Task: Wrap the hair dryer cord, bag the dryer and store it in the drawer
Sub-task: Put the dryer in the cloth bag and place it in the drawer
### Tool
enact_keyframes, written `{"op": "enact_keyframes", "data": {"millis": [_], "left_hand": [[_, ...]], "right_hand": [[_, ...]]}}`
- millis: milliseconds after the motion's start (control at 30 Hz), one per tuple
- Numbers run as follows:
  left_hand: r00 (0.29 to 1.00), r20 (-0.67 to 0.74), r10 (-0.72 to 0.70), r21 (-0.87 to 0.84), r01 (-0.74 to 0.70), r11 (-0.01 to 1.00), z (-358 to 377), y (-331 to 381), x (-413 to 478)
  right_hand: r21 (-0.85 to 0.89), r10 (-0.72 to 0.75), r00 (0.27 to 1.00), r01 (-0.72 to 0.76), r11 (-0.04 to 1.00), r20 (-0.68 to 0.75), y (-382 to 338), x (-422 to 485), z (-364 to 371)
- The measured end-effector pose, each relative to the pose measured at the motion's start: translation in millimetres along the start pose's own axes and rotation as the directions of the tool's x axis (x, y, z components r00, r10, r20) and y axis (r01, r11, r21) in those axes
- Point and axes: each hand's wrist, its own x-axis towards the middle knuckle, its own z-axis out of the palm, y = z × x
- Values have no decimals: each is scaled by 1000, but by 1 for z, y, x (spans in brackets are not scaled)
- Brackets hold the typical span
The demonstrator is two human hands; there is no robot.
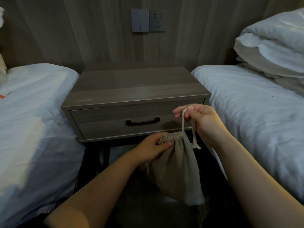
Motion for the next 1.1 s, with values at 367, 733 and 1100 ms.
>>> {"op": "enact_keyframes", "data": {"millis": [367, 733, 1100], "left_hand": [[954, -290, -75, -319, -22, 947, -20, 23, -2], [801, -288, -525, -699, 199, 687, -76, 38, -2], [899, -2, -438, 150, 433, 889, -61, 30, 1]], "right_hand": [[-306, 338, 847, -221, 926, 412, 32, -9, -2], [-376, 183, 983, -182, 909, -32, 62, -18, 50], [-567, -211, 969, 103, 817, -128, -3, -19, 39]]}}
